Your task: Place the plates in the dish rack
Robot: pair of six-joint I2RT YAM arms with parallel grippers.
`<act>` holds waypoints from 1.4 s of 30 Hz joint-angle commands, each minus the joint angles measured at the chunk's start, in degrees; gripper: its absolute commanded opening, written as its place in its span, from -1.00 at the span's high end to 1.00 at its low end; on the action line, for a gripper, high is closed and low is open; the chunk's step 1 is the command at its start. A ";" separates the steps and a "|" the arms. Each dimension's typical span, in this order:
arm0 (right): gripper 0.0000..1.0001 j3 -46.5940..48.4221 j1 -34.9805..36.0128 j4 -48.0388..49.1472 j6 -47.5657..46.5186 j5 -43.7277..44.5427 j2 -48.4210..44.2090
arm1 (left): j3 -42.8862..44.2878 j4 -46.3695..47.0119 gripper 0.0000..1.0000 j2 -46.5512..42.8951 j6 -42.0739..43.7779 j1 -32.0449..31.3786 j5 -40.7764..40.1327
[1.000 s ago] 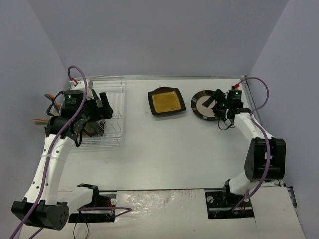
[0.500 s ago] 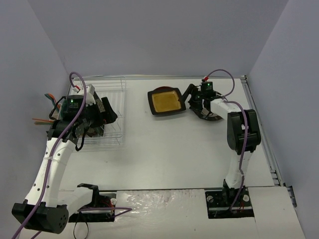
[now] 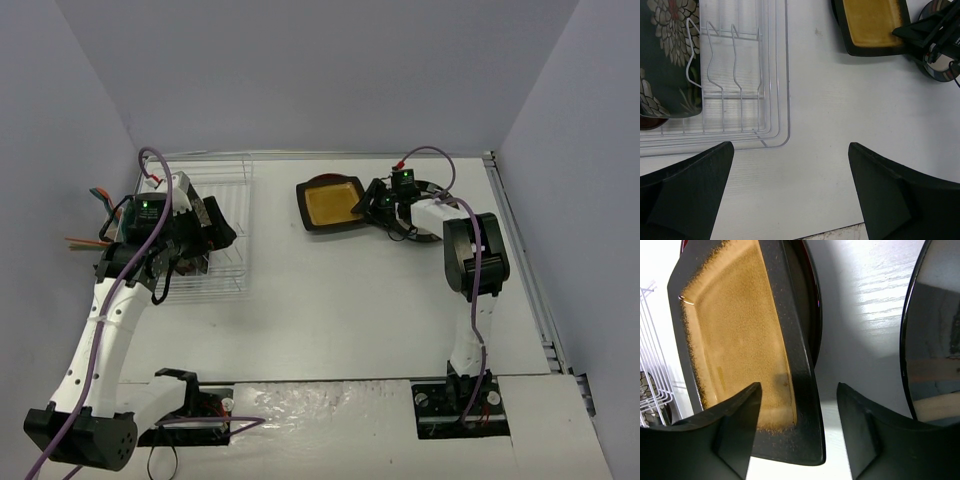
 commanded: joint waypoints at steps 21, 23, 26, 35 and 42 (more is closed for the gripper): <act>1.00 -1.46 -0.85 4.52 2.88 -1.72 -5.44 | 0.62 4.03 -0.94 -0.28 -2.08 0.09 4.13; 1.00 -2.27 -1.06 5.03 3.23 -2.50 -6.88 | 0.65 4.41 -0.94 -0.12 -2.64 0.13 5.04; 1.00 -4.27 -1.36 8.36 5.16 -5.30 -9.18 | 0.64 5.53 -0.94 0.13 -4.07 0.07 6.68; 1.00 -10.58 -3.54 18.05 10.50 -12.21 -15.46 | -0.84 10.76 -0.94 0.87 -9.01 -0.03 10.14; 1.00 -13.52 -5.15 25.10 14.26 -16.54 -18.12 | -1.48 15.24 -0.94 2.82 -12.79 -0.41 12.41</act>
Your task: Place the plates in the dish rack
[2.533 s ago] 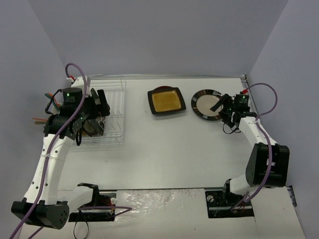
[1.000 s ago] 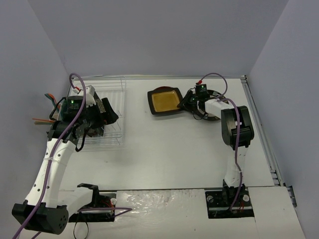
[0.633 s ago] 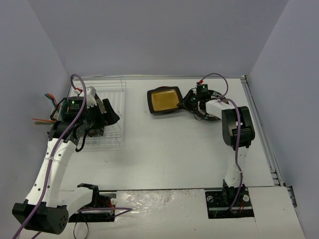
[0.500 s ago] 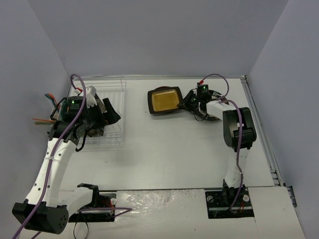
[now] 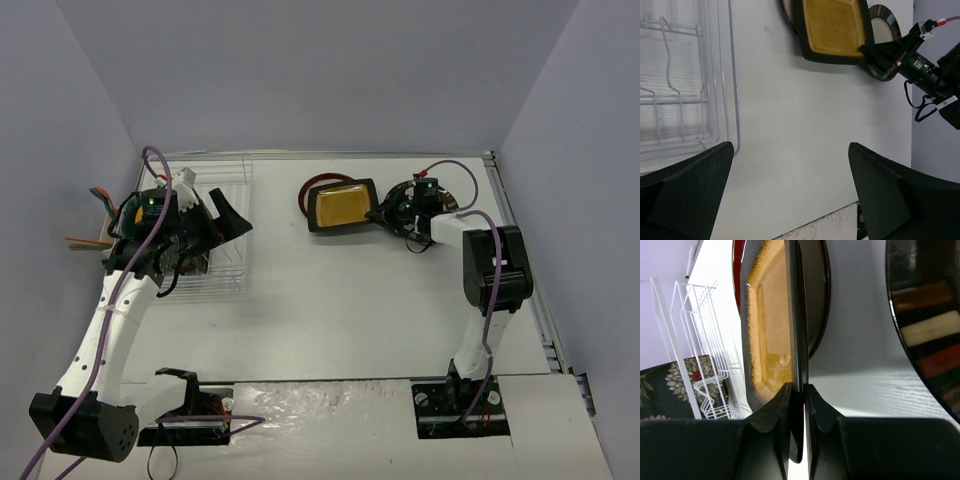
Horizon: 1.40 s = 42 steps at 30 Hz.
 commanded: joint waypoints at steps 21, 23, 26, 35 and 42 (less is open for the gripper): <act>1.00 -8.78 0.51 25.27 12.69 -14.62 -24.31 | 6.88 27.00 -0.94 16.04 -18.28 -9.89 2.88; 1.00 -10.00 1.48 25.62 12.94 -14.32 -25.88 | 7.85 29.23 -0.94 17.76 -19.60 -11.11 2.68; 1.00 -11.45 2.58 26.02 13.35 -14.11 -27.98 | 8.40 31.41 -0.94 19.55 -20.95 -12.15 2.43; 1.00 -14.90 4.48 25.21 13.42 -13.02 -33.30 | 12.25 35.43 -0.93 24.91 -24.08 -13.76 -0.34; 1.00 -17.23 4.78 25.69 14.25 -12.80 -35.24 | 9.60 39.50 -0.29 24.27 -27.23 -14.08 -0.33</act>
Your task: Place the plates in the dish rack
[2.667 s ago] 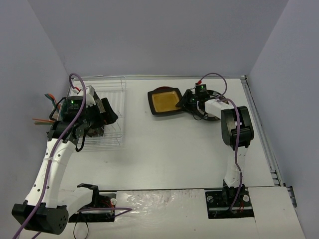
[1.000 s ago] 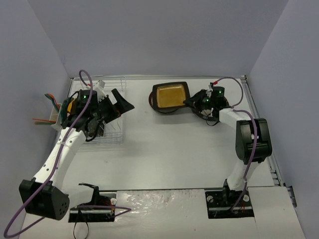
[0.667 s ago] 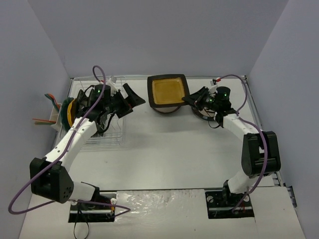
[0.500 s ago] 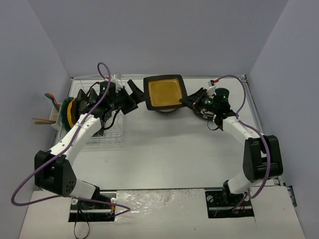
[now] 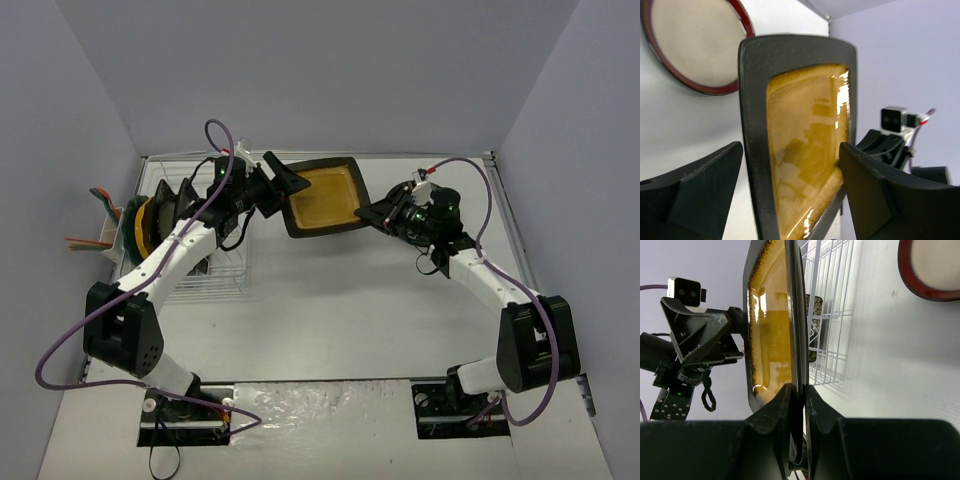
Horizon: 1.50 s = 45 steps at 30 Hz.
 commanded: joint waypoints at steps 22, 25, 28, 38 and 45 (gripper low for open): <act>1.00 -0.09 0.63 14.61 3.50 -1.97 -5.81 | 0.46 5.64 -0.08 -0.56 -3.33 -1.37 6.47; 1.00 -0.71 0.63 14.67 3.33 -1.74 -5.90 | 0.46 5.96 0.42 -1.07 -3.13 -1.37 6.76; 1.00 -1.06 0.63 14.74 3.26 -1.71 -5.78 | 0.30 6.00 0.76 -1.46 -2.42 -1.28 7.09; -0.32 0.70 0.61 0.31 -7.82 0.56 -7.32 | 4.10 -2.06 1.00 -4.03 6.17 -0.59 5.65; -0.86 4.46 0.46 -15.50 -18.15 4.75 -8.36 | 9.71 -12.32 1.00 -7.87 15.98 4.21 4.12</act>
